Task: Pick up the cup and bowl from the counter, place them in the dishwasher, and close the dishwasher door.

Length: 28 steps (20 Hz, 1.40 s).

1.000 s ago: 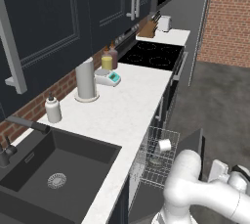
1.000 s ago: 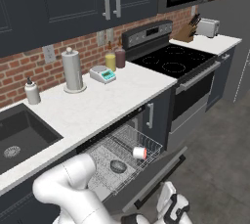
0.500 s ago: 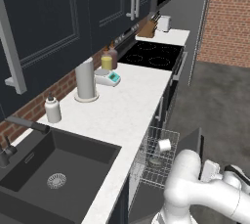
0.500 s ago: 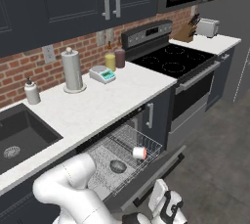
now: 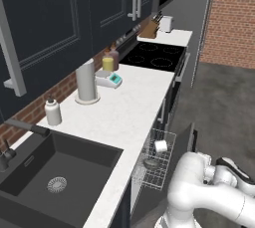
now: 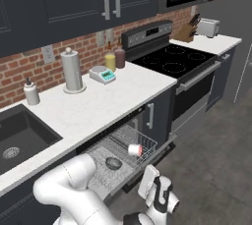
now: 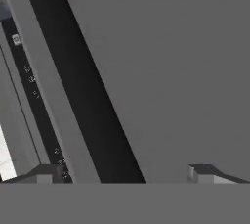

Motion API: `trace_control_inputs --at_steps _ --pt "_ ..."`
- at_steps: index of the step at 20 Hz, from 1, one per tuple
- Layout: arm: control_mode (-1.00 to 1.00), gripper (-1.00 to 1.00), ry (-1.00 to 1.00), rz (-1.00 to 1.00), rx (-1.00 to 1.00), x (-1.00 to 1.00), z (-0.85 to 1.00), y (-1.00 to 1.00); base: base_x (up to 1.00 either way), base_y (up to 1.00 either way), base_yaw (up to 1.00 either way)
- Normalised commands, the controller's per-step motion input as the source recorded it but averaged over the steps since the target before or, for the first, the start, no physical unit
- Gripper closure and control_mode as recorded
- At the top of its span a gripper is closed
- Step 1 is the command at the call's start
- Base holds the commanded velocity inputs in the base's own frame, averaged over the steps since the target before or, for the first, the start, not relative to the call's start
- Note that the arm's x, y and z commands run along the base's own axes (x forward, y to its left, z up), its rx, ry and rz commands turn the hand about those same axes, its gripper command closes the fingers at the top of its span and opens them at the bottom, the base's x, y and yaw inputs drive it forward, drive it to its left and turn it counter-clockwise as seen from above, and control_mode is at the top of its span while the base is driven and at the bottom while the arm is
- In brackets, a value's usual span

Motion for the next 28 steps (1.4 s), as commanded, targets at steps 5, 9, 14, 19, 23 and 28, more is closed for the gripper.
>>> trace_control_inputs --at_steps 5,9,14,19,23,28 --pt "-1.00 -1.00 -0.33 0.17 0.05 0.55 -0.39 1.00 0.00 0.00 0.00" --pt "-1.00 -1.00 -0.35 0.12 0.17 0.50 -0.58 1.00 0.00 0.00 0.00" --pt "-1.00 -1.00 -0.31 0.10 0.34 0.37 -0.91 1.00 0.00 0.00 0.00" --pt "-1.00 -1.00 -0.22 0.08 0.36 0.46 -0.80 0.71 0.00 0.00 0.00" --pt "-1.00 -1.00 -0.01 0.07 0.17 0.62 -0.16 0.12 0.00 0.00 0.00" --pt "-1.00 -1.00 0.00 0.06 0.12 0.79 -0.28 0.21 0.00 0.00 0.00"
